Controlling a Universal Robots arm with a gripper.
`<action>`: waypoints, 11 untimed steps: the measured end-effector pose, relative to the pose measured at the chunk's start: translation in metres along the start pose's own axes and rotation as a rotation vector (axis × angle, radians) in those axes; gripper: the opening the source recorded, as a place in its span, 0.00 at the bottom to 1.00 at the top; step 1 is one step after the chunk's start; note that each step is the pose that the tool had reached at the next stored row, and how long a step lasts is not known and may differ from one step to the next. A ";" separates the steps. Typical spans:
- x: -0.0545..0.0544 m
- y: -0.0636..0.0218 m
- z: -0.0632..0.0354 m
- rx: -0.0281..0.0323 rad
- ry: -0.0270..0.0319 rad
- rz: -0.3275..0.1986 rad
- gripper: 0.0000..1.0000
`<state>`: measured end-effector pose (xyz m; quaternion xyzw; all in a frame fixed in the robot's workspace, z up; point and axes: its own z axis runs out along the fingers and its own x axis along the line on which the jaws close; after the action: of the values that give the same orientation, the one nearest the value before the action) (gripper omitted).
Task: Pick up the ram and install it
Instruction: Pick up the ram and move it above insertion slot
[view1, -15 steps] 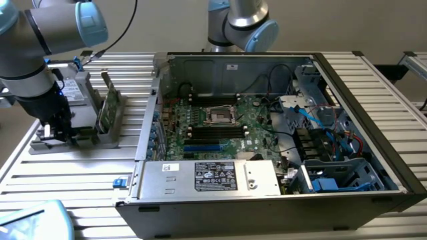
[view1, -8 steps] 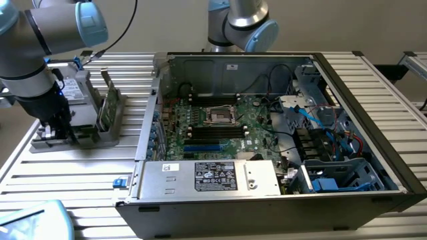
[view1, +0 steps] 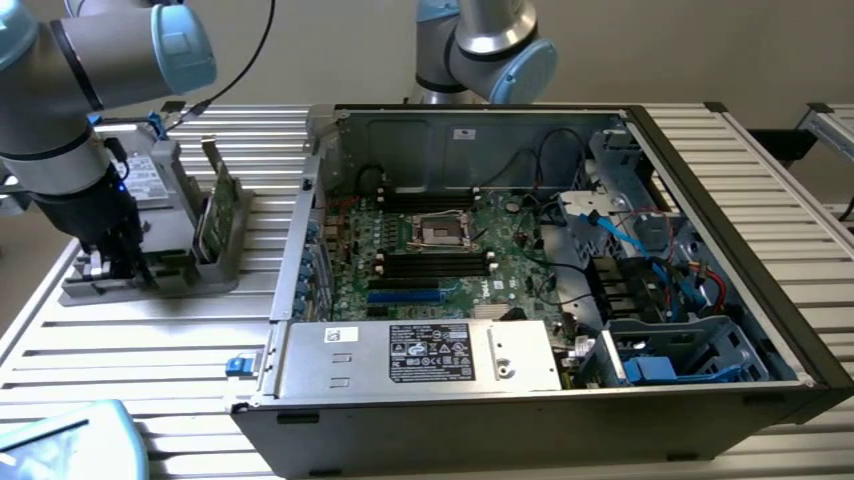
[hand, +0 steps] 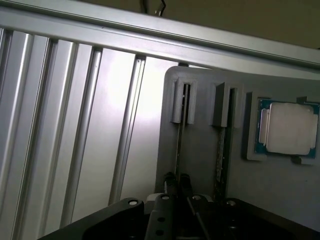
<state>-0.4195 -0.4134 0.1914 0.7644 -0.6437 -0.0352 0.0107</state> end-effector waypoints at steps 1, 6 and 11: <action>0.000 0.0000 0.0002 0.0001 -0.0001 0.001 0.14; 0.000 -0.0001 0.0014 -0.0001 -0.0003 0.007 0.14; 0.000 -0.0002 0.0017 0.0004 -0.0004 0.007 0.14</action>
<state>-0.4194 -0.4134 0.1896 0.7620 -0.6465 -0.0352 0.0105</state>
